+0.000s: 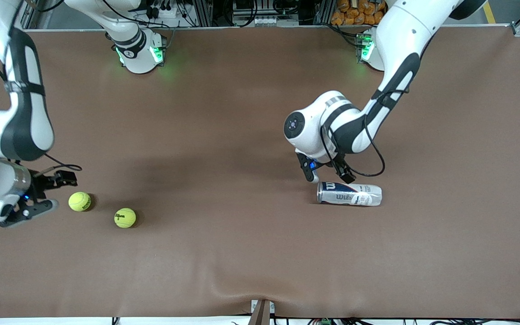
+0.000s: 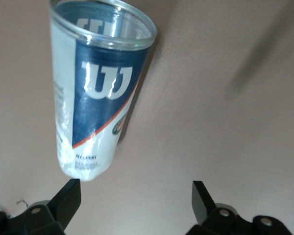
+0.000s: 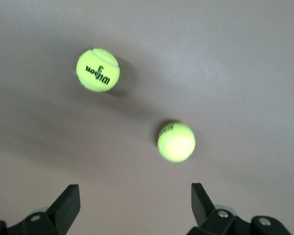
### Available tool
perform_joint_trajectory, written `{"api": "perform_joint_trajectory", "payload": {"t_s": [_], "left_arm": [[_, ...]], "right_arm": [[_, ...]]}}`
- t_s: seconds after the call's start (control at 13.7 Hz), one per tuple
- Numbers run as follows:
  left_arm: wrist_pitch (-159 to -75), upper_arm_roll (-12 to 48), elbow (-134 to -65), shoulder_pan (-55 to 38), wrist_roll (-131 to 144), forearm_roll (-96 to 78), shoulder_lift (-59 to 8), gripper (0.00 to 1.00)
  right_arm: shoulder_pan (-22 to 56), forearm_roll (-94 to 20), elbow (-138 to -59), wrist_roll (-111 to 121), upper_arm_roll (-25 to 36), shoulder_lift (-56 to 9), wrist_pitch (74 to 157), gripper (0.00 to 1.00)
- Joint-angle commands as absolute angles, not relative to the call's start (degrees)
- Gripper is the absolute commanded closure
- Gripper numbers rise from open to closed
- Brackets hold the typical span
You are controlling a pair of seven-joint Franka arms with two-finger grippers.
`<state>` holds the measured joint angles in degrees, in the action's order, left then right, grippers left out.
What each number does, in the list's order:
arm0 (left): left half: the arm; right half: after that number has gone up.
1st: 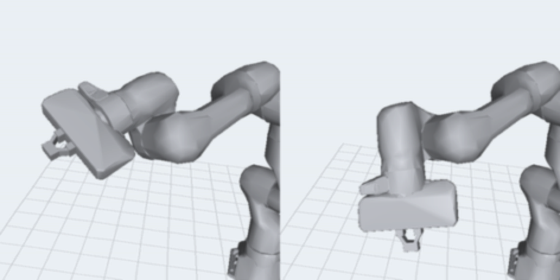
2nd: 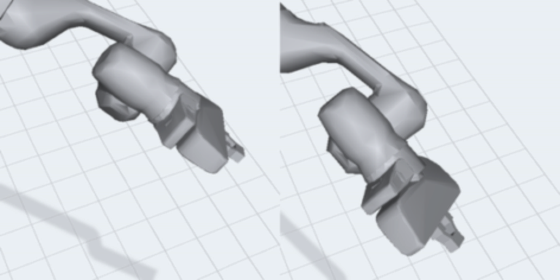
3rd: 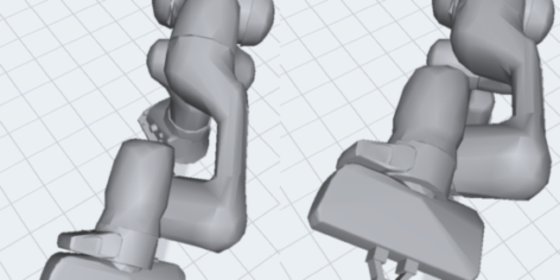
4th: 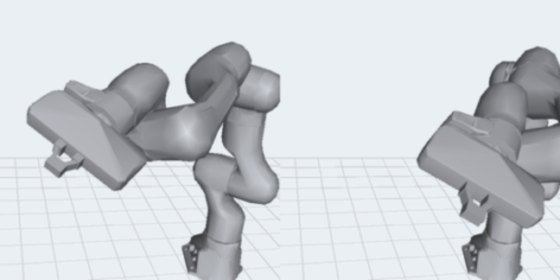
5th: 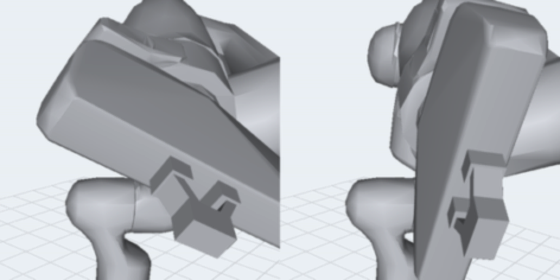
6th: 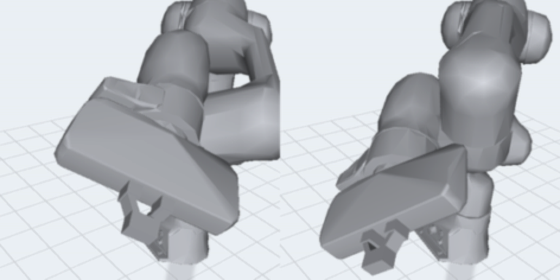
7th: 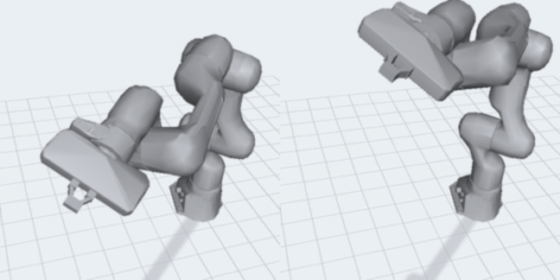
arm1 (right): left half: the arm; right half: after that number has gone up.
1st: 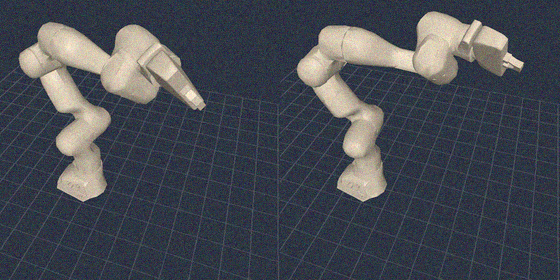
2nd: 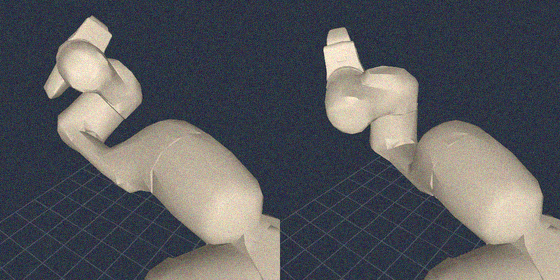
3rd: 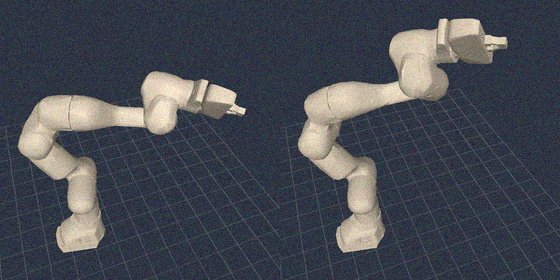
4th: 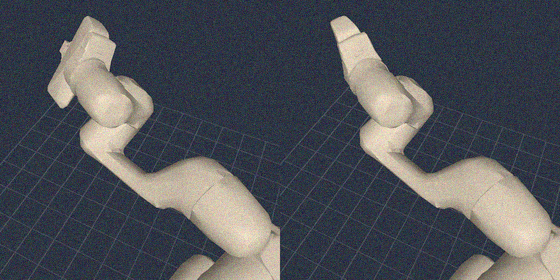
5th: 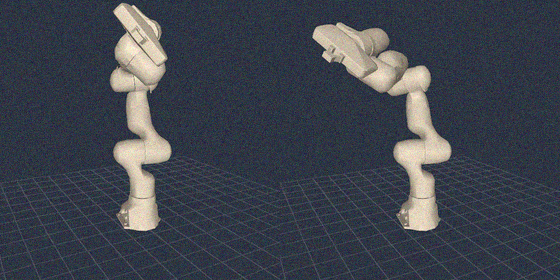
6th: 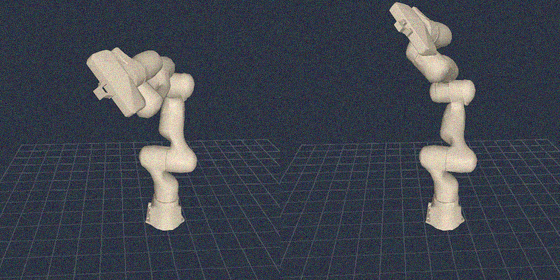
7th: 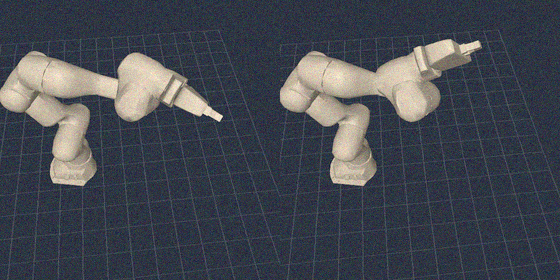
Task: Insert tennis ball vertically with right arm
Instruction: 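Reach the left gripper to the can while the right gripper reaches a ball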
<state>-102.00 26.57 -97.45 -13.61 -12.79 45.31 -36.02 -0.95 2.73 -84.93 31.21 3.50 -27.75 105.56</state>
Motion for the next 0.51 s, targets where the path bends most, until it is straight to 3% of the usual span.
{"api": "perform_joint_trajectory", "payload": {"t_s": [0.0, 0.15, 0.44], "left_arm": [[-105.98, 26.89, -96.5, -10.29, -19.57, 46.58, -37.97, 0.0], [-108.79, 26.89, -96.42, -8.71, -24.59, 46.58, -38.41, 0.0], [-112.06, 26.72, -96.24, -7.91, -28.3, 46.67, -39.72, 0.0]], "right_arm": [[-0.44, 1.16, -82.71, 35.24, 2.99, -31.36, 108.1, 0.0], [1.22, -2.01, -82.44, 35.85, 1.94, -34.52, 108.63, 0.0], [5.01, -2.37, -81.83, 40.92, 1.41, -39.1, 118.46, 0.0]]}}
